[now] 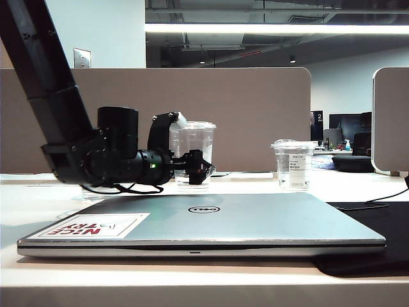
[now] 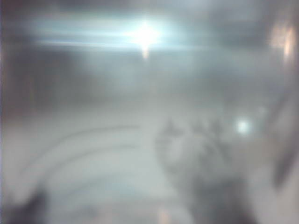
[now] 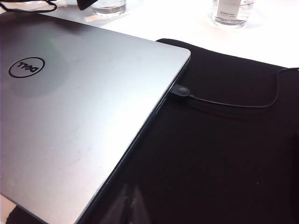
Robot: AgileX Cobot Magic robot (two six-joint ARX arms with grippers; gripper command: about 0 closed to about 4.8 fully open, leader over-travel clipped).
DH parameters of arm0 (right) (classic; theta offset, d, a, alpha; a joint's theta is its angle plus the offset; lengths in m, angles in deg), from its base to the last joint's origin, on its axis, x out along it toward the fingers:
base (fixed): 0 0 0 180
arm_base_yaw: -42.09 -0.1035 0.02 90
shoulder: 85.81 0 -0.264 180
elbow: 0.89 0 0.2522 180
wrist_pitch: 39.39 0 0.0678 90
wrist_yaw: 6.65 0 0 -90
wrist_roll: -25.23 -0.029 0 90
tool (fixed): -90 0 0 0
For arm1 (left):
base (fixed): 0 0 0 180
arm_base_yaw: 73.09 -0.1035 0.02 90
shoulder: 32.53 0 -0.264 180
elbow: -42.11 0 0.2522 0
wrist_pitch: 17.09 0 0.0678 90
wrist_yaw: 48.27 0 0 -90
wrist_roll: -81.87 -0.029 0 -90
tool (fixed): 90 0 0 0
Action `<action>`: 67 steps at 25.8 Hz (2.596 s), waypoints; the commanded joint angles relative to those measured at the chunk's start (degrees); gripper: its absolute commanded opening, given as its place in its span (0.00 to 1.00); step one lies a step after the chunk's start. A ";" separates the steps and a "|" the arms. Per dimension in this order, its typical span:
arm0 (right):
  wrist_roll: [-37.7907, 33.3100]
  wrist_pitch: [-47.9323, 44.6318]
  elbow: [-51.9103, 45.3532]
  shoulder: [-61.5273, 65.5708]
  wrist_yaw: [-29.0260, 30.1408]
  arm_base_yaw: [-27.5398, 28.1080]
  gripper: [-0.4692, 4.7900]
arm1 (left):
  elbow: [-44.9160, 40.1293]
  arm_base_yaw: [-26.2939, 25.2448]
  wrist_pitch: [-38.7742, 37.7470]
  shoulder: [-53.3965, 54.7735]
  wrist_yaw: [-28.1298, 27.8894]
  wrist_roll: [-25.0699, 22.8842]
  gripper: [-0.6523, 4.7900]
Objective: Pick up the coffee cup on the middle and place it on the left side of the laptop.
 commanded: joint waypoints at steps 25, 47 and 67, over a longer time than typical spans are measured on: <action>0.00 -1.03 -0.22 -0.07 -0.02 0.00 0.08 | 1.31 -0.28 2.34 -0.28 2.56 -1.49 0.69; 0.00 -1.03 -0.22 -0.13 -0.02 -0.02 0.08 | -42.05 -3.89 24.09 -28.33 -4.50 -2.89 0.69; 0.00 -1.03 -0.22 -0.13 -0.02 -0.02 0.08 | -62.55 -19.19 24.94 -32.39 -2.51 0.22 0.69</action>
